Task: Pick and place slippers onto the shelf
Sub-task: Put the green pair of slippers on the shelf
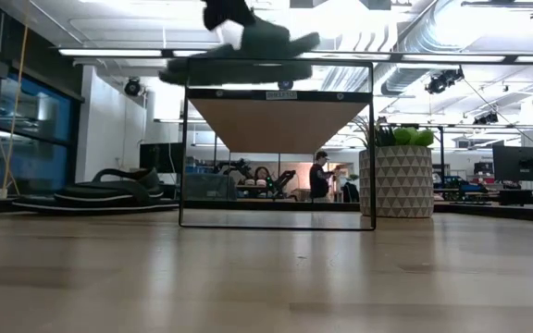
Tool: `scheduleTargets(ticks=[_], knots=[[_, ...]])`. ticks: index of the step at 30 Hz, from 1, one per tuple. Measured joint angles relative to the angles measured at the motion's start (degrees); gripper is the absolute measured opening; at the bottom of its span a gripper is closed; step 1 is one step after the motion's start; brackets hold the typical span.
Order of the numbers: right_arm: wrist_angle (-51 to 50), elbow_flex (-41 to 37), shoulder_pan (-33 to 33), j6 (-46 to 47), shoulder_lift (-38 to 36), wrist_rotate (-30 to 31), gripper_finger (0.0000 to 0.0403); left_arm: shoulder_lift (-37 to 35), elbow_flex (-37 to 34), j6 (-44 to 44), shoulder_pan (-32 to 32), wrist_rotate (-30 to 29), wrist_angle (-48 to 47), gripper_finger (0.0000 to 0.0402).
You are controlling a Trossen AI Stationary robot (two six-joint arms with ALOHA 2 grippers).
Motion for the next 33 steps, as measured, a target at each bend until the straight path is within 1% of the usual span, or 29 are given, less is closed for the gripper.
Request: scheduleTargets(ticks=[2,7,10,17,22,26,33], knots=[[0.05,0.00,0.00,0.23,0.00,0.61,0.0073,1.48,0.00,1.20,1.05,1.45,1.00,0.0000],[0.27,0.00,0.00,0.33,0.00,0.95,0.0073,3.89,0.00,3.10,3.23,7.15,3.91,0.0000],[0.25,0.00,0.00,0.94,0.00,1.57,0.0073,4.78,0.00,4.20,4.60,9.11,4.09,0.0000],[0.20,0.00,-0.04,1.65,0.00,3.45,0.0073,5.57,-0.02,6.68,7.62,10.13,3.86,0.0000],[0.20,0.00,-0.13,1.69,0.00,4.06,0.0073,6.61,-0.03,7.02,9.13,12.45,4.54,0.0000],[0.22,0.00,-0.15,1.71,0.00,5.10,0.0073,7.55,0.00,7.13,9.16,14.33,5.36,0.0000],[0.28,0.00,-0.15,1.71,0.00,5.52,0.0073,9.90,0.00,7.54,9.46,15.71,7.43,0.0000]])
